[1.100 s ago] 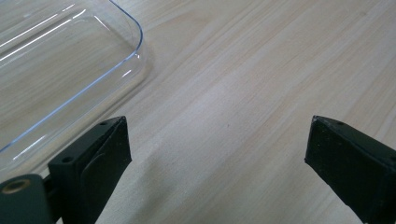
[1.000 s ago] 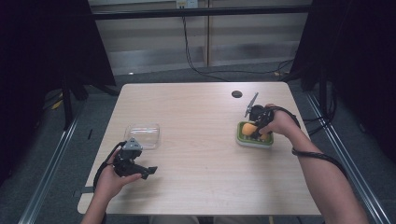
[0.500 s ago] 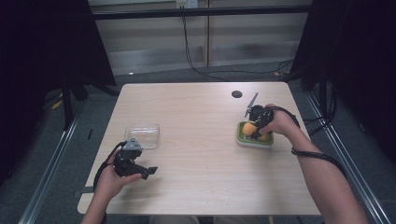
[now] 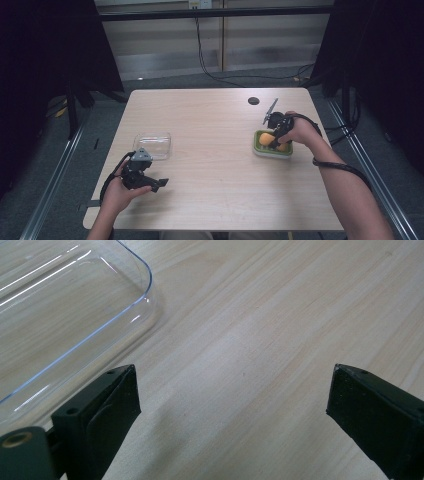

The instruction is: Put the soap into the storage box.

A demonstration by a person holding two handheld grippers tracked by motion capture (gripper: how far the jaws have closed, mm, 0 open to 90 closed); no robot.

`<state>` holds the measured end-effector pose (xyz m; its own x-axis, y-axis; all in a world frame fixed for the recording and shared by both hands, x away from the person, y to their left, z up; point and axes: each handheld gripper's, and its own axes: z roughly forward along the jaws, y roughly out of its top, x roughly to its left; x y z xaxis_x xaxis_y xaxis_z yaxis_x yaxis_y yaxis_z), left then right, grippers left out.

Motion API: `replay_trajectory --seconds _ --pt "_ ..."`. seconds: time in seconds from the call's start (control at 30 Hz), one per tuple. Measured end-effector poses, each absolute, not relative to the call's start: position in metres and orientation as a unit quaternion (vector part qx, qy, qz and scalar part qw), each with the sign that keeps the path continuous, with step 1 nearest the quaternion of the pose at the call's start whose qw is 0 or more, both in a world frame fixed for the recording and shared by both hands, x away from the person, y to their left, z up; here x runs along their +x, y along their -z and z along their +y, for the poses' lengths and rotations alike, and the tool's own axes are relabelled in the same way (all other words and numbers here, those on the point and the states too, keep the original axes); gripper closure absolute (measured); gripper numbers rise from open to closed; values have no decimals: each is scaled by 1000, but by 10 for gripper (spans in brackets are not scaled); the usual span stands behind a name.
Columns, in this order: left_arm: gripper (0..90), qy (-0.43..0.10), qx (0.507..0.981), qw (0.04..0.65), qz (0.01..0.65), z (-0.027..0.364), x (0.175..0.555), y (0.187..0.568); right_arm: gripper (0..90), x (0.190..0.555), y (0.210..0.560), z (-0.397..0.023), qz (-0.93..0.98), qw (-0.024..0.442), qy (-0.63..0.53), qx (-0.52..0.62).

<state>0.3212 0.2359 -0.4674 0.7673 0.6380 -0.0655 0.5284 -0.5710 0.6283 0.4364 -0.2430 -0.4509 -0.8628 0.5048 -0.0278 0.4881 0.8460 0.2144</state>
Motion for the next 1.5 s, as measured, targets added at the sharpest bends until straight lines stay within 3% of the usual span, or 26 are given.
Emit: replay_trajectory --seconds 0.7,1.5 --pt "63 -82 885 323 325 232 323 467 285 428 438 -258 926 37 -160 339" --pt "62 -83 891 320 311 223 327 466 153 396 427 -254 895 32 -237 376"
